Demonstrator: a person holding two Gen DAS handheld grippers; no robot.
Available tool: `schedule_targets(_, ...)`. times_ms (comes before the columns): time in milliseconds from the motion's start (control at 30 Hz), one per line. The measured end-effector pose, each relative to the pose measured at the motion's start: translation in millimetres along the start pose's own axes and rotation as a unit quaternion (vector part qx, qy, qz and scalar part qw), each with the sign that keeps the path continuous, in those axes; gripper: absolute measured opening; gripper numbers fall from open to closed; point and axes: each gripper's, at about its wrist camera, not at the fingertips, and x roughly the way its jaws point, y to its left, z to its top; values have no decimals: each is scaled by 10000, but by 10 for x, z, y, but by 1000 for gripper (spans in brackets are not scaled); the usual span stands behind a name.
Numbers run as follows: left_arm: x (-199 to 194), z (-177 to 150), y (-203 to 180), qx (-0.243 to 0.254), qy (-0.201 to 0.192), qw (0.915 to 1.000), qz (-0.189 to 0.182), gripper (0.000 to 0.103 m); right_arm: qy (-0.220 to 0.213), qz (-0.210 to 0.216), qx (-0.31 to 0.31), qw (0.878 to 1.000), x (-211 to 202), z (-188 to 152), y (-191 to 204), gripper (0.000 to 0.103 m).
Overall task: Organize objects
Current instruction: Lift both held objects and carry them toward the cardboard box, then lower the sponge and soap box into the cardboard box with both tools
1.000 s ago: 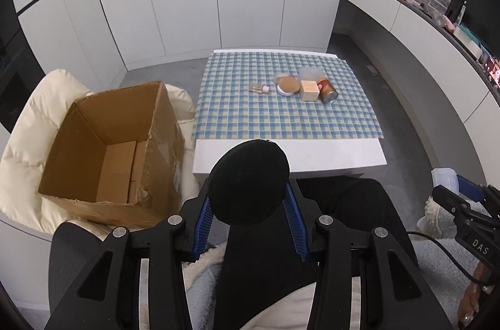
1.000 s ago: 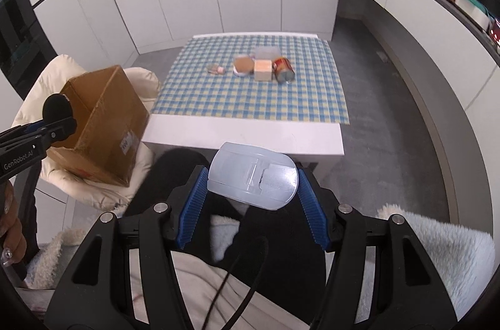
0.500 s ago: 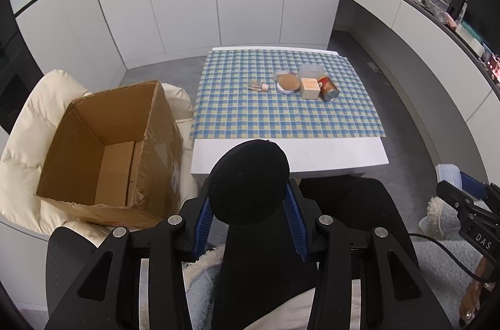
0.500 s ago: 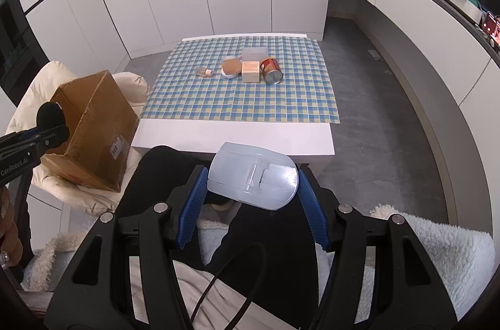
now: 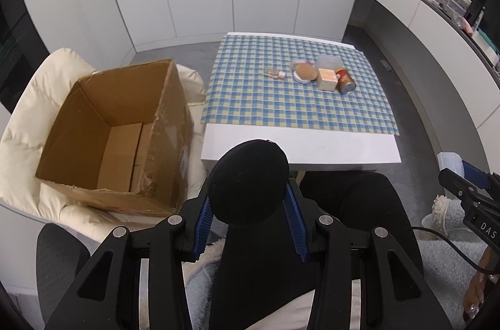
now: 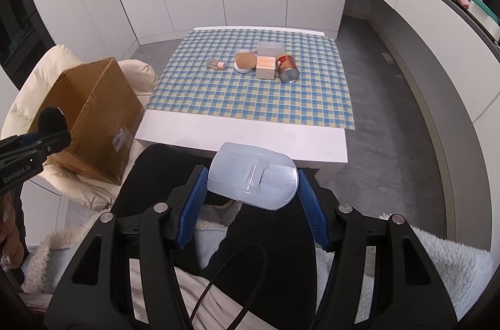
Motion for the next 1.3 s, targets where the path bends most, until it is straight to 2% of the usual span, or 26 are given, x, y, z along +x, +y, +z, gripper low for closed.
schedule_targets(400,51,-113,438,-578,50,9982,170,44,165,375,-640,9971,274,184,547,62)
schedule_targets(567,60,-238,767,-1031,157,9942,280,44,222,575,-937,9937,397,244,874,62)
schedule_targets(800,-8,-427,1169,-1435,197,9877,592,44,275,1024,-1474,9834,547,263,1505,62)
schedule_targets(1033,-81,-458,1470,-1724,103,9816,813,44,185,1373,-2024,9694,541,261,2099,62)
schedule_targets(1300,-111,-446,1633,-1878,50,9783,874,44,165,1583,-2399,9577,484,213,2476,62)
